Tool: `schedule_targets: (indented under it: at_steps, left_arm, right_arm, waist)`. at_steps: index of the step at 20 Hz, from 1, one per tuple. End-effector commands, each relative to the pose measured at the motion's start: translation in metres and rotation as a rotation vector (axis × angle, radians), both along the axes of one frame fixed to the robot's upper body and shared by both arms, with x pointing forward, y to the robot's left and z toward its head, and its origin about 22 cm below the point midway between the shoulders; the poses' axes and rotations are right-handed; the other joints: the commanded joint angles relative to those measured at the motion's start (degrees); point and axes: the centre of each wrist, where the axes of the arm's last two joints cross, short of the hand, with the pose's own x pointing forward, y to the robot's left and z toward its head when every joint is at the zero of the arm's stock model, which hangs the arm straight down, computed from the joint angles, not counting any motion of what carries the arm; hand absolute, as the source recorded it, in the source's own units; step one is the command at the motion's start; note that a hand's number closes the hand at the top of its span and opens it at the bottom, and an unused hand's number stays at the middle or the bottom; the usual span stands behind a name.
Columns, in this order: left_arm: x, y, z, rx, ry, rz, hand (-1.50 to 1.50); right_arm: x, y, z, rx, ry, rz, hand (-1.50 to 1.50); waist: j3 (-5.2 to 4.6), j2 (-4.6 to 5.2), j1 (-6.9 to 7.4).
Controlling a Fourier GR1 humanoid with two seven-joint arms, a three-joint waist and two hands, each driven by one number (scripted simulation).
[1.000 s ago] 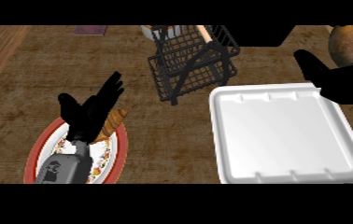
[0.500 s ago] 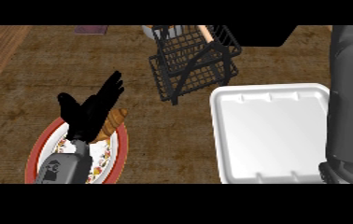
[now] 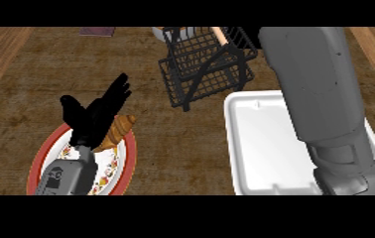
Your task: Pick the squash from the tray and place it in the tiered basket
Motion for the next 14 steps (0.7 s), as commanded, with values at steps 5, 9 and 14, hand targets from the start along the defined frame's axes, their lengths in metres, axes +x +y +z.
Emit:
schedule_targets:
  at_steps: [5,9,14]
  left_arm:
    - [0.003,-0.001,0.005,0.005,-0.006,-0.032,0.0]
    - [-0.008,-0.023,-0.003,-0.003,-0.012,-0.027,0.0]
    - [0.008,-0.014,0.018,0.007,-0.012,-0.028,0.0]
  right_arm:
    - [0.022,0.029,-0.036,0.315,0.059,0.031,1.5]
    - [0.038,0.033,-0.073,0.347,0.089,0.119,-1.5]
    - [0.045,0.056,-0.076,0.372,0.028,0.207,-1.5]
  waist:
    - [0.03,0.22,1.27]
    - [0.03,0.32,1.69]
    - [0.01,0.49,2.51]
